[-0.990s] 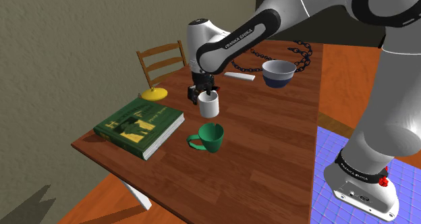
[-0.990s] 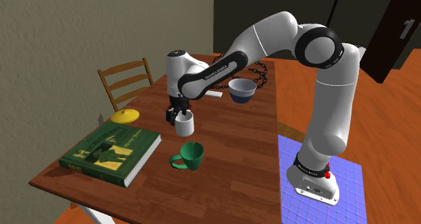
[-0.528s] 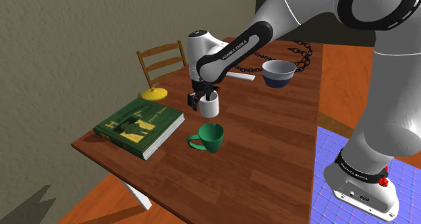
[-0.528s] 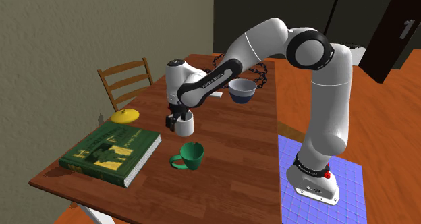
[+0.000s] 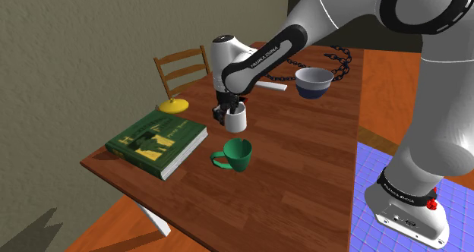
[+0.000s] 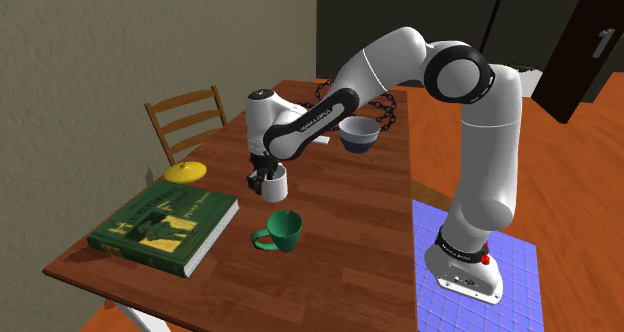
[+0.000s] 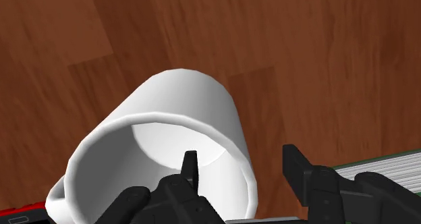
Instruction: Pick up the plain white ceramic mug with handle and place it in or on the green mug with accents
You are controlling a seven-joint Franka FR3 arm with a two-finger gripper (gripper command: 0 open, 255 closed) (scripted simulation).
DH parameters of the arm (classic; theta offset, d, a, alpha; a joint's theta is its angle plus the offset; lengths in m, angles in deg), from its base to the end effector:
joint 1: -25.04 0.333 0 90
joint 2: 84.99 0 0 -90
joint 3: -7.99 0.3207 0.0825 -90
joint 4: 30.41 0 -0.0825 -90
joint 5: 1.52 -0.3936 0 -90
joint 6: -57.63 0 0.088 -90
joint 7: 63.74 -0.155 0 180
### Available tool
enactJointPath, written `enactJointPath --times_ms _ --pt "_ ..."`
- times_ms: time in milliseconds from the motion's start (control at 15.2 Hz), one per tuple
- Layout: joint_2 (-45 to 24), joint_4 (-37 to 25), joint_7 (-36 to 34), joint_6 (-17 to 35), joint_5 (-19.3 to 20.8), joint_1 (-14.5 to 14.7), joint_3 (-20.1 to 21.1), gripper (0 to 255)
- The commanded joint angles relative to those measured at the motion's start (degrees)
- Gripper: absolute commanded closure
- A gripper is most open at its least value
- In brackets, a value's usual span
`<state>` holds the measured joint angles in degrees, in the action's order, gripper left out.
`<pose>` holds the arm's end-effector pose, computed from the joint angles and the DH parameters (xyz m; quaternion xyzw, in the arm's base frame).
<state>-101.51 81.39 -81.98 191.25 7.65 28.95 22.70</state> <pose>0.6036 0.1906 0.2972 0.9971 0.0485 0.0574 0.0071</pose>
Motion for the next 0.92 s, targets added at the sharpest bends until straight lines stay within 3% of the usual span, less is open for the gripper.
enactJointPath --times_ms 0,528,858 --pt "0.0 0.0 0.0 0.0 0.0 0.0 0.0 255" --pt "0.0 0.0 0.0 0.0 0.0 0.0 0.0 255" --pt "1.9 -1.4 0.7 -3.3 -1.0 -0.2 0.3 255"
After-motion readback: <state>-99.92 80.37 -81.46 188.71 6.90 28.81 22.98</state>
